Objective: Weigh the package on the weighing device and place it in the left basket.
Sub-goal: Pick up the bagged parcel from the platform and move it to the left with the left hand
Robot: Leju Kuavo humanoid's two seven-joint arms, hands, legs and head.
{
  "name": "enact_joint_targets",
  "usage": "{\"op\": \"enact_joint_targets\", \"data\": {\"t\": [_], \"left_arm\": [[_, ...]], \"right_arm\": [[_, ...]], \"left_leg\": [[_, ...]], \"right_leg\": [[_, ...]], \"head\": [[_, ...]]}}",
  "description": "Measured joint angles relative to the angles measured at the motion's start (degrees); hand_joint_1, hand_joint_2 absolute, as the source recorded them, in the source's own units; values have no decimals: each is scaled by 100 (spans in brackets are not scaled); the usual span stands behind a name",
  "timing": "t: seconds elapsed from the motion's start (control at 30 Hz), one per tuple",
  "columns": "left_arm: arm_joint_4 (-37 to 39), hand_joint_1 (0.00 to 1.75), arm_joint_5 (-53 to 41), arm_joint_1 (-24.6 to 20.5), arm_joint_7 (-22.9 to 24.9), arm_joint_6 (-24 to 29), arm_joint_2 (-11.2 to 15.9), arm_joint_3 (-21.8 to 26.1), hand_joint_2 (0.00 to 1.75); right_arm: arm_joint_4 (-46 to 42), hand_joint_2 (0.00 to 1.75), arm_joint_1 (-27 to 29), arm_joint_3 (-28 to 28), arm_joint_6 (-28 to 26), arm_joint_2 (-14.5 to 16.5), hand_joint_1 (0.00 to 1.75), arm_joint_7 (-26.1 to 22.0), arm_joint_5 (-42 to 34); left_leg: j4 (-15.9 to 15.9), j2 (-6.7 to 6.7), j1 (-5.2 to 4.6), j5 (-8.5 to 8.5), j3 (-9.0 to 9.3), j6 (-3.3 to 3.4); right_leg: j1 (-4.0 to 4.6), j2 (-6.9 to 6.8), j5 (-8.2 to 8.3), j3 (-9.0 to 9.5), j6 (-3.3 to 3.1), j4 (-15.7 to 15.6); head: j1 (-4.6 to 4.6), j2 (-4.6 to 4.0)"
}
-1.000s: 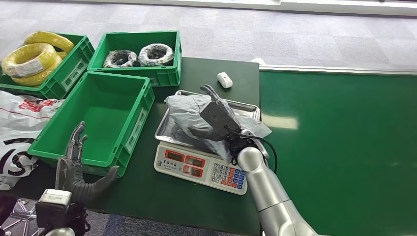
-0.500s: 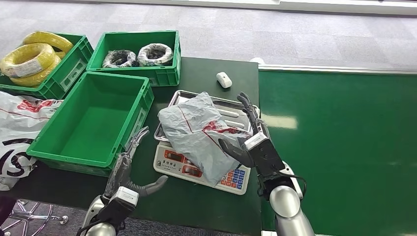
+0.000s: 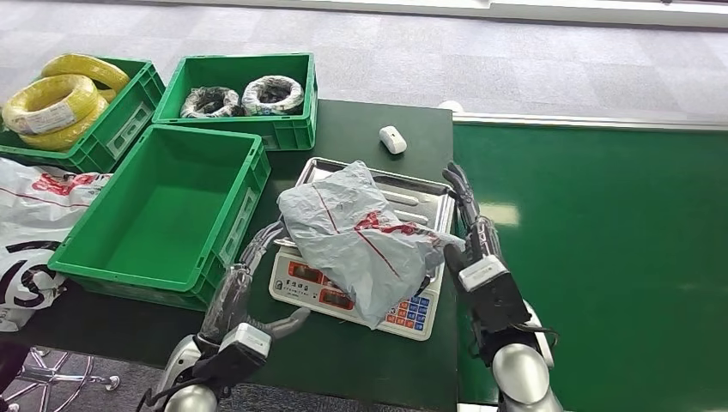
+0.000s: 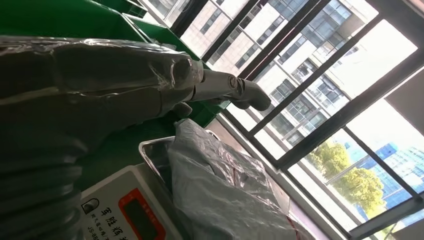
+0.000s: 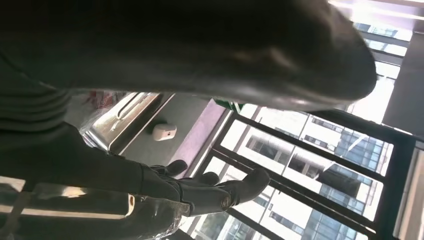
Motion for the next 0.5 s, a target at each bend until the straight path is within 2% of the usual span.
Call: {"op": "enact_joint_targets", "data": {"t": [0.13, 0.27, 0.47, 0.5], "left_arm": [[334, 0, -626, -267, 485, 290, 4, -378, 175], [946, 0, -888, -691, 1068, 443, -40, -839, 175], [1950, 0, -940, -1416, 1496, 172, -342, -1392, 175], [2107, 6, -958, -1516, 1530, 142, -401, -1461, 175]], "right_arm": [[-623, 0, 507, -289, -308, -138, 0, -752, -621], [-1498, 175, 933, -785, -634, -194, 0, -1232, -1165], [-2491, 175, 1336, -1533, -783, -202, 0, -1467, -1459], [-2563, 175, 1366, -1620, -784, -200, 0, -1475, -1470]], "left_leg": [[0, 1, -2, -3, -2, 1], [0, 0, -2, -3, -1, 2], [0, 2, -3, -2, 3, 2], [0, 2, -3, -2, 4, 2]], "right_leg": [[-2, 1, 0, -3, 0, -1], [-3, 1, 0, -3, 0, -2], [-3, 1, 1, 5, 1, -2], [-3, 1, 1, 6, 1, -2]], "head": [[-1, 0], [-2, 0], [-2, 0], [-2, 0]]}}
